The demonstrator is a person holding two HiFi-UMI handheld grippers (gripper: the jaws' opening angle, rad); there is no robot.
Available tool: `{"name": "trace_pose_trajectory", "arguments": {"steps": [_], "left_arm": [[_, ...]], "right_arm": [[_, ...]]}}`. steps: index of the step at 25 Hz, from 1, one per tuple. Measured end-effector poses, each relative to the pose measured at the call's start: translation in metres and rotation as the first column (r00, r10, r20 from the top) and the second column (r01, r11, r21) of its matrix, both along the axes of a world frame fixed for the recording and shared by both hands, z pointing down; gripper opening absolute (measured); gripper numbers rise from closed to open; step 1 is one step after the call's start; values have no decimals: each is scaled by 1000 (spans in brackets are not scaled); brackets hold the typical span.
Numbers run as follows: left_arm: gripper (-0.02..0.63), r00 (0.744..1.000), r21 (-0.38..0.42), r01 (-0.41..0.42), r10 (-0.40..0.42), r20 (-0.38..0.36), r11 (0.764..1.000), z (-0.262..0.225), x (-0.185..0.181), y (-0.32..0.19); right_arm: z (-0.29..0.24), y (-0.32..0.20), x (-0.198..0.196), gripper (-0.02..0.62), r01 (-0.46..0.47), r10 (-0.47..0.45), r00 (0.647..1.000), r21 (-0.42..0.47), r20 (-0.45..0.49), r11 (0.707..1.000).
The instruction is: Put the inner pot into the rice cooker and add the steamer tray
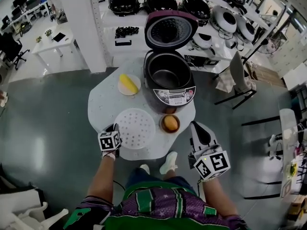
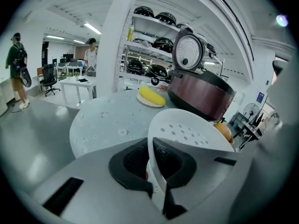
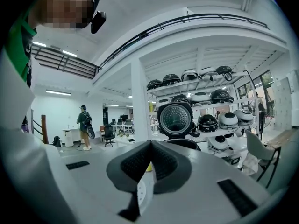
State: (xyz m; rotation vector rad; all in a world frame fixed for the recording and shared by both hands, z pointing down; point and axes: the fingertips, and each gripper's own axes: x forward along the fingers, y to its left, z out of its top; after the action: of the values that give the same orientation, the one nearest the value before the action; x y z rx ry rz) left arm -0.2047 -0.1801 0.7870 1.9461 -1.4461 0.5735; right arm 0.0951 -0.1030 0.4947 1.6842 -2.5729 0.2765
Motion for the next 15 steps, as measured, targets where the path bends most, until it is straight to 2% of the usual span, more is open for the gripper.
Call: {"name": "trace_pose_trajectory", "arguments": {"steps": [5,12,15], "left_arm": [[35,997,6,61,-61,-44,998,-20,-18,3],[35,994,38,106,-104,-36,994,-55,-42,9],[35,991,50,122,-119,-57,991,-71,-47,10]], "right_arm": [[-11,-2,-3,5,4,-4,1000,12,9,1000],[-25,-4,-11,5,10,-10,999,19,33,1000],[-30,-8,-11,5,-3,2,999,24,49,1000]]}}
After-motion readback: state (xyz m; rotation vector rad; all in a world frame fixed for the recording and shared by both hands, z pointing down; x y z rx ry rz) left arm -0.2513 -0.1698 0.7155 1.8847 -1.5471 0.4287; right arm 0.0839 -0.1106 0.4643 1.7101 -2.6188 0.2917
